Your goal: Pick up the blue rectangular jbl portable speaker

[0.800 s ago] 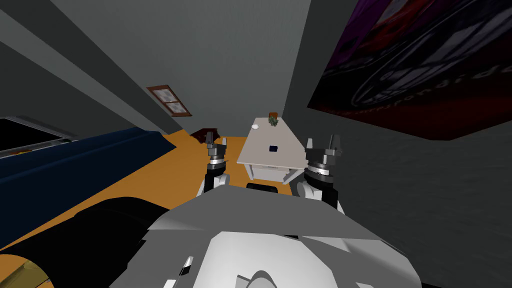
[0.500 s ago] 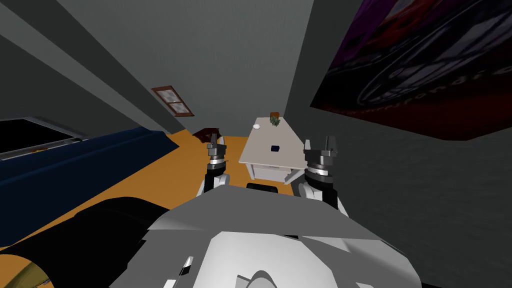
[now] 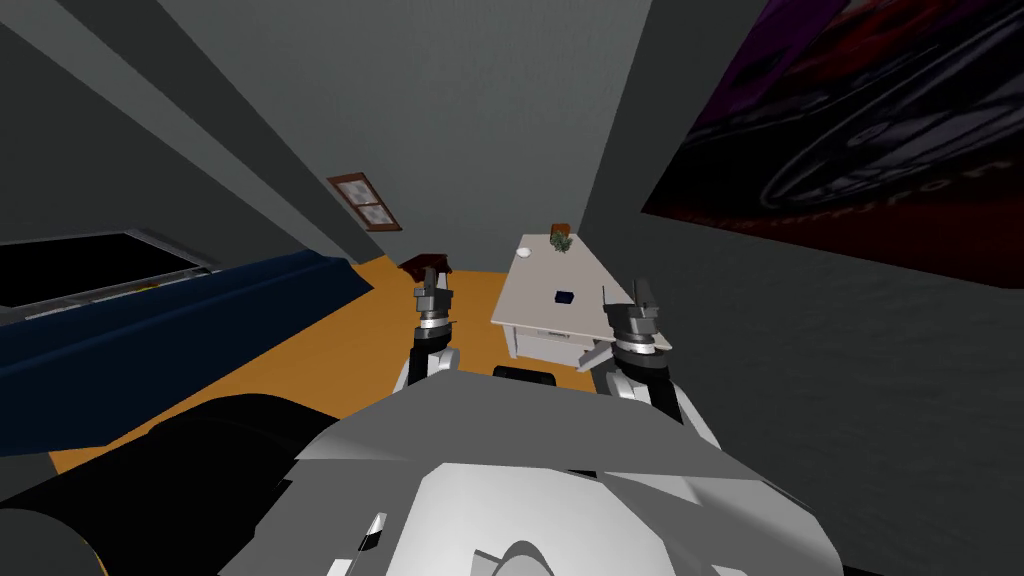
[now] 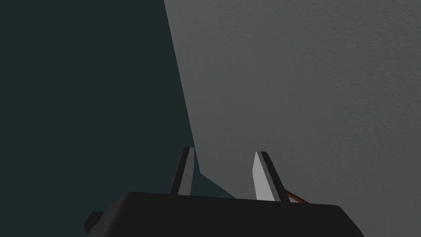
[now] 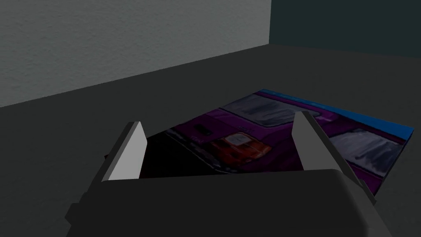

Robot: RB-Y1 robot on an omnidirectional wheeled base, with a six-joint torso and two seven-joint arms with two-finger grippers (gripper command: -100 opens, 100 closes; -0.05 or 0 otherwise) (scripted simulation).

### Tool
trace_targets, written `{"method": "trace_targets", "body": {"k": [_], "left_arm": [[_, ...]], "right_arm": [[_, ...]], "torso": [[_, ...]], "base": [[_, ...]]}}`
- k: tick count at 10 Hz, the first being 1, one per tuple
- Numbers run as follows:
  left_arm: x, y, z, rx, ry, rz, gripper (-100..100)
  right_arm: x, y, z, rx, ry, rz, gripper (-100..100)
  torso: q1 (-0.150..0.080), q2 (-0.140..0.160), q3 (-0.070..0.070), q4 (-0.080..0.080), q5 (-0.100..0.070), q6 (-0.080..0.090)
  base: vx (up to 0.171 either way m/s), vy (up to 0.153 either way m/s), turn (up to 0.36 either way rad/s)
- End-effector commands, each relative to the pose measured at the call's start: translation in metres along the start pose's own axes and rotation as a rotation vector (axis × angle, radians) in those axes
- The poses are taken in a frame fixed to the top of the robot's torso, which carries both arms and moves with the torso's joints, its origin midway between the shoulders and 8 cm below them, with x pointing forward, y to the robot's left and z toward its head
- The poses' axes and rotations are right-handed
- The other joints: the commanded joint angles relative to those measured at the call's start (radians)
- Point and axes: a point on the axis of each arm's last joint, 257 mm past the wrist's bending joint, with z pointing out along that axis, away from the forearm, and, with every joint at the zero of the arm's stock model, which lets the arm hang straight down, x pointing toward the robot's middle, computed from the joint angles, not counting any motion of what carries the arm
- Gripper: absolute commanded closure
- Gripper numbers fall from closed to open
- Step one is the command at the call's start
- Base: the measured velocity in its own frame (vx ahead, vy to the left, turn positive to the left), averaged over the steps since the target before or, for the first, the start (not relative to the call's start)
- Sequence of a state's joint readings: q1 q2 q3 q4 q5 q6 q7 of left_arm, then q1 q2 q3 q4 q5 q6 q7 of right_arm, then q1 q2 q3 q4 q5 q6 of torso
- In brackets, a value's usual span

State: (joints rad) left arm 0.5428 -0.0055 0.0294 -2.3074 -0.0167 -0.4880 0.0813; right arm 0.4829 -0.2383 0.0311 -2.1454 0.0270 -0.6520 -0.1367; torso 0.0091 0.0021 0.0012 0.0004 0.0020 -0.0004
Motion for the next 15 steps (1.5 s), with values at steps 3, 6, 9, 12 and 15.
{"method": "trace_targets", "body": {"k": [3, 6, 9, 12, 15], "left_arm": [[0.0, 0.0, 0.0, 0.0, 0.0, 0.0, 0], [0.0, 0.0, 0.0, 0.0, 0.0, 0.0, 0], [0.0, 0.0, 0.0, 0.0, 0.0, 0.0, 0], [0.0, 0.0, 0.0, 0.0, 0.0, 0.0, 0], [0.0, 0.0, 0.0, 0.0, 0.0, 0.0, 0]], "right_arm": [[0.008, -0.012, -0.011, 0.019, 0.101, -0.07, -100], [0.014, -0.031, -0.026, 0.048, 0.219, -0.156, -100], [0.017, -0.041, -0.037, 0.068, 0.304, -0.209, -100], [0.018, -0.064, -0.06, 0.108, 0.437, -0.297, -100], [0.016, -0.076, -0.075, 0.134, 0.54, -0.354, -100]], "torso": [[-0.002, 0.0, 0.0, 0.0, 0.0, 0.0], [-0.004, -0.002, -0.001, 0.0, -0.001, 0.0], [-0.004, -0.001, 0.0, 0.0, -0.001, 0.0], [-0.004, -0.001, -0.001, 0.0, -0.001, 0.001], [-0.003, -0.002, -0.001, 0.0, -0.001, 0.0]], "base": [[-0.021, 0.101, 0.065], [-0.003, 0.096, 0.126], [-0.012, 0.085, 0.103], [0.001, 0.103, 0.164], [0.007, 0.091, 0.129]]}}
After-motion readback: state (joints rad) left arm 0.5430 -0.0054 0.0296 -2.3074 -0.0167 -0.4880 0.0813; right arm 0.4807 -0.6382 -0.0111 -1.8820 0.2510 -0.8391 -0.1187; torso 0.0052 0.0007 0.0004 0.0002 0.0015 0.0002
